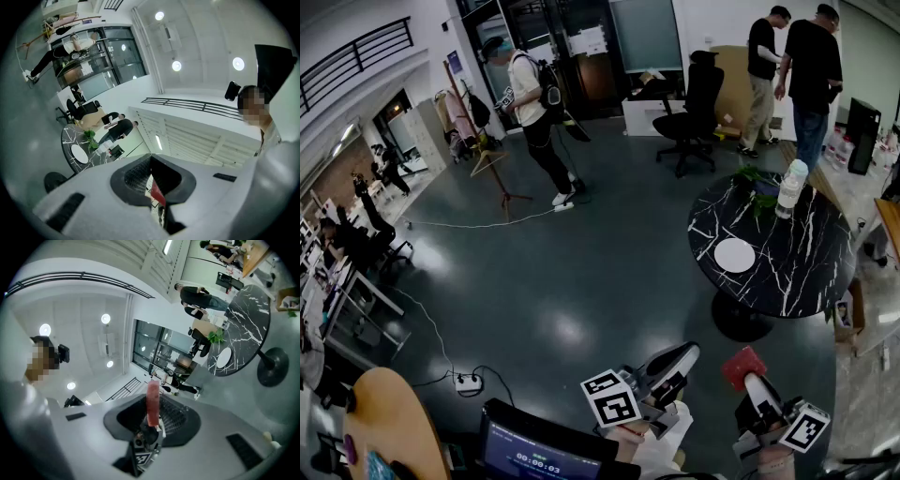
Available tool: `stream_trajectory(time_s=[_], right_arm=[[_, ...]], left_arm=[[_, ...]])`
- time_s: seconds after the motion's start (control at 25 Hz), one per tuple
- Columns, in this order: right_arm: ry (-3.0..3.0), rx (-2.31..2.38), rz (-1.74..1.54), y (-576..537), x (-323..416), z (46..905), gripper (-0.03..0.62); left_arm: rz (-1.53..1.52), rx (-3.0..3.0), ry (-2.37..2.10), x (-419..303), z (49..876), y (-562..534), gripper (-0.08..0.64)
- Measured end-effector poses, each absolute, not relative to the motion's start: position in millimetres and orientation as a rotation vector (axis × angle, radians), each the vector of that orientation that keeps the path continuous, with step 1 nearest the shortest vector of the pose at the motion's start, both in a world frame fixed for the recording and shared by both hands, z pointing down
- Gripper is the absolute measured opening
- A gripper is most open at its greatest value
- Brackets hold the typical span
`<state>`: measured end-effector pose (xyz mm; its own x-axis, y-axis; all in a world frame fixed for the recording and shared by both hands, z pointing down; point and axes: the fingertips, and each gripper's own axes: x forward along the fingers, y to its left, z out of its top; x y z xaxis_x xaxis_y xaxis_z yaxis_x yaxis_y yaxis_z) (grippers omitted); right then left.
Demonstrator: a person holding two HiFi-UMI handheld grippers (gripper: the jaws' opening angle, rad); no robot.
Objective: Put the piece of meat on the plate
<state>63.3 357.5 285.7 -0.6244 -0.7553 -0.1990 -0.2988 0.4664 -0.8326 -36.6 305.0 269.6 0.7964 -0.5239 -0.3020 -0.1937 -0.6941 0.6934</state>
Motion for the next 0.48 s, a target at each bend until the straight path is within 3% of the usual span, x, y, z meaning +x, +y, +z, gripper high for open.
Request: stream_trajectory(time_s=[0.48], right_arm=[[2.122,-1.038,-1.152,206,89,317,0.083]], left_arm=[[-0.593,2.299,-0.487,-15,287,145,0.008]])
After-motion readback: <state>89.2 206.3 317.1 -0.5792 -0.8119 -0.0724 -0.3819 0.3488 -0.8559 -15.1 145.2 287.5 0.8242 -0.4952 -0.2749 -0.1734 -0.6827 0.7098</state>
